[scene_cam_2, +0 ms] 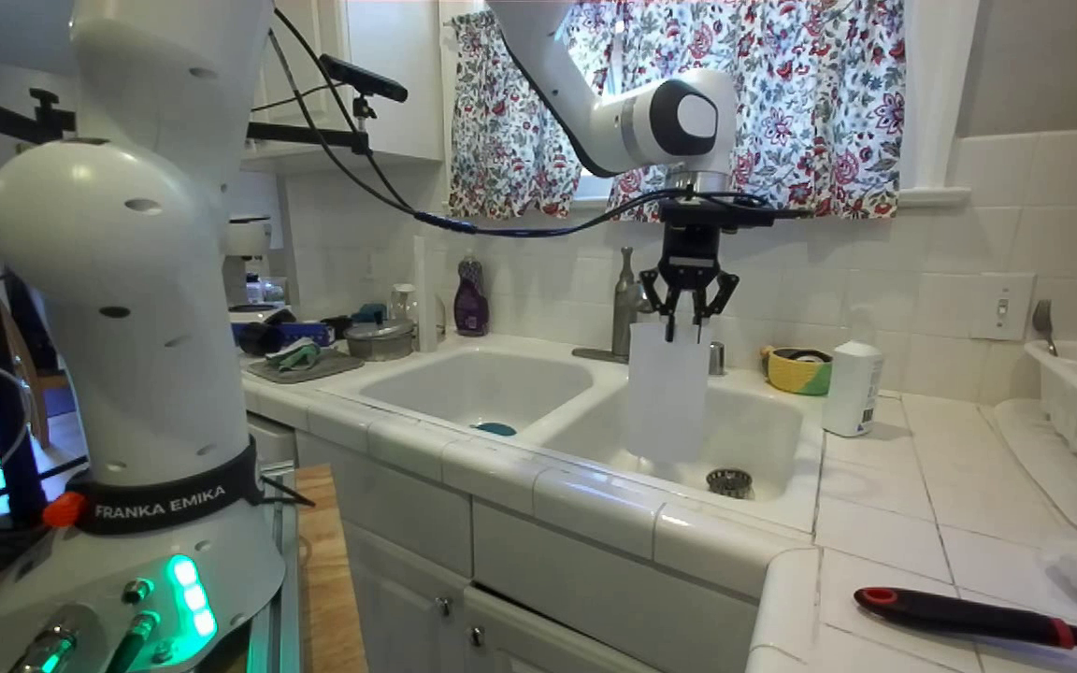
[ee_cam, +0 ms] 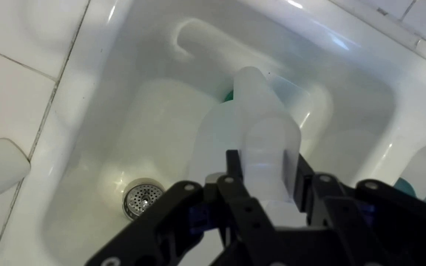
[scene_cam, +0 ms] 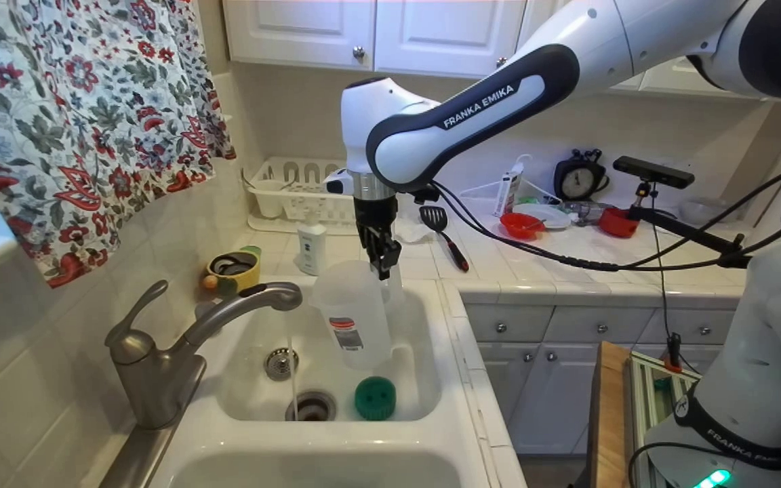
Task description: Use the clear jug to fetch some water from the tap and the put the jug back on the countertop
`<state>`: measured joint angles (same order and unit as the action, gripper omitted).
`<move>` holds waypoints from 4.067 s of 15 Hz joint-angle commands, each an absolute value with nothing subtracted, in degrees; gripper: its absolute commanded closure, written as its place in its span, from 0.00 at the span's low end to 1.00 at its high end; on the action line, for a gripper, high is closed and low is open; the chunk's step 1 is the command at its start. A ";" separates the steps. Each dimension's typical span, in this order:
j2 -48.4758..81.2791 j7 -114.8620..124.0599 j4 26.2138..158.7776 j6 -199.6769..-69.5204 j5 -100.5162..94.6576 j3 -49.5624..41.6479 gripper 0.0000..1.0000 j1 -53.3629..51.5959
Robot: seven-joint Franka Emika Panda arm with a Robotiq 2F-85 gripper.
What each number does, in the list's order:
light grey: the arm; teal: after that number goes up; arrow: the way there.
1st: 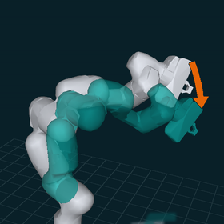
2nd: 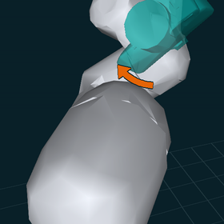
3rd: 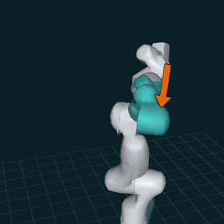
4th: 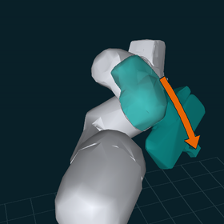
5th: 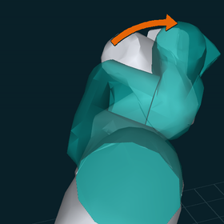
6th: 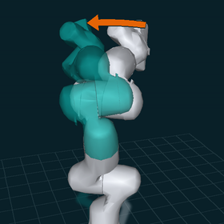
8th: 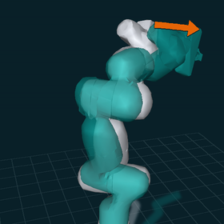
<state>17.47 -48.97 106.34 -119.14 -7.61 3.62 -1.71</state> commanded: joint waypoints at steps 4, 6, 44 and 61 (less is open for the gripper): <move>19.54 -47.40 103.28 -119.41 -8.33 5.15 0.91 -2.22; 20.20 -47.06 102.42 -119.27 -8.59 5.42 0.91 -2.51; 18.36 -43.76 101.39 -118.71 -10.28 3.79 0.91 -0.54; 1.14 -24.87 114.00 -126.87 -4.04 -6.45 0.91 8.49</move>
